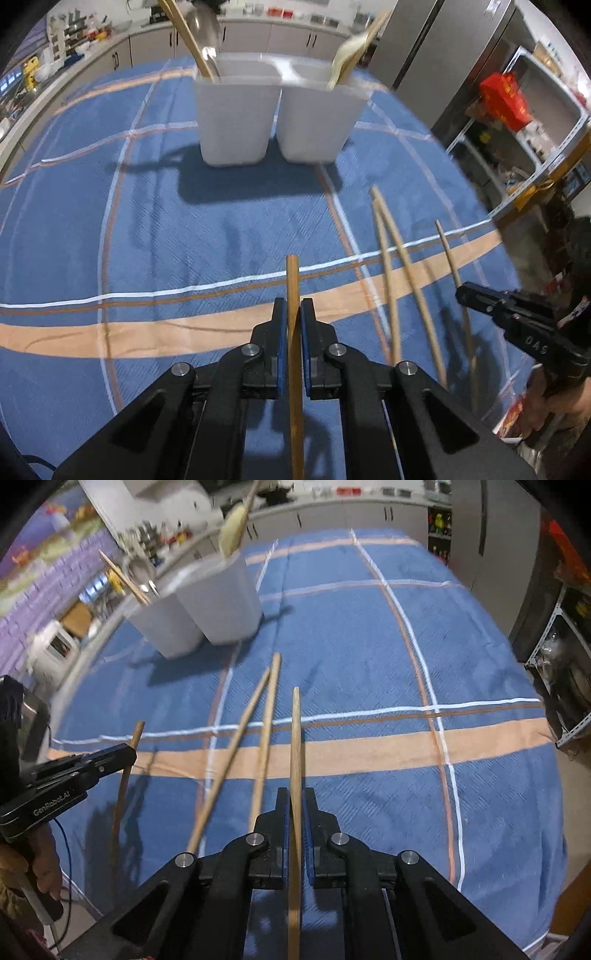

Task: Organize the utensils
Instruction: 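Lift both held chopsticks upright and carry them toward the white holder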

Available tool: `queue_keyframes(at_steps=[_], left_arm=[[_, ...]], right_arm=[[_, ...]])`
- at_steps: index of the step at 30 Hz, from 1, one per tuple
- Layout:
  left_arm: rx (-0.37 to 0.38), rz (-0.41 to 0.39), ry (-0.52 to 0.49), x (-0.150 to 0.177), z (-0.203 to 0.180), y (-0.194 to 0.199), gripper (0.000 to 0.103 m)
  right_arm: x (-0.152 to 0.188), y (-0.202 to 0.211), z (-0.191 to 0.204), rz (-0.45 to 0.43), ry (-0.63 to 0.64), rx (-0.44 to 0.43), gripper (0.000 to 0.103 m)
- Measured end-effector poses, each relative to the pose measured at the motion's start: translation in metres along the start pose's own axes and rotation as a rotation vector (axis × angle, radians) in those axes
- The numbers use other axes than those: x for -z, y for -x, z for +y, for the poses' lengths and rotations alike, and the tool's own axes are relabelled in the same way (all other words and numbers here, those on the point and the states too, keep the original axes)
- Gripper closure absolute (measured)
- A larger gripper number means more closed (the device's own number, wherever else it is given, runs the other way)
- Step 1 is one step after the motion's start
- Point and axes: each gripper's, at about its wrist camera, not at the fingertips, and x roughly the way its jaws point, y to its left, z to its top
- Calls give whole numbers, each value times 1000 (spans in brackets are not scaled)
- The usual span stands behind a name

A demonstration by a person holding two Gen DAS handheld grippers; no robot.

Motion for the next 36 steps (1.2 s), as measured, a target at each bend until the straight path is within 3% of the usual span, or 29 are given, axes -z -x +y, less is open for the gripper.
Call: queue_keyframes(at_steps=[16,27,36], left_arm=[[7,-281,-44,31,-26,111,97],[-16,-400,-73,51,-39,159,97],[-9,-471,-80,47,-40,185,97]], right_arm=[[26,95,29,-271,4,-53,96],[34,124,41,-357,40,-59,96],[28,144,51,-423,77,-45,96]])
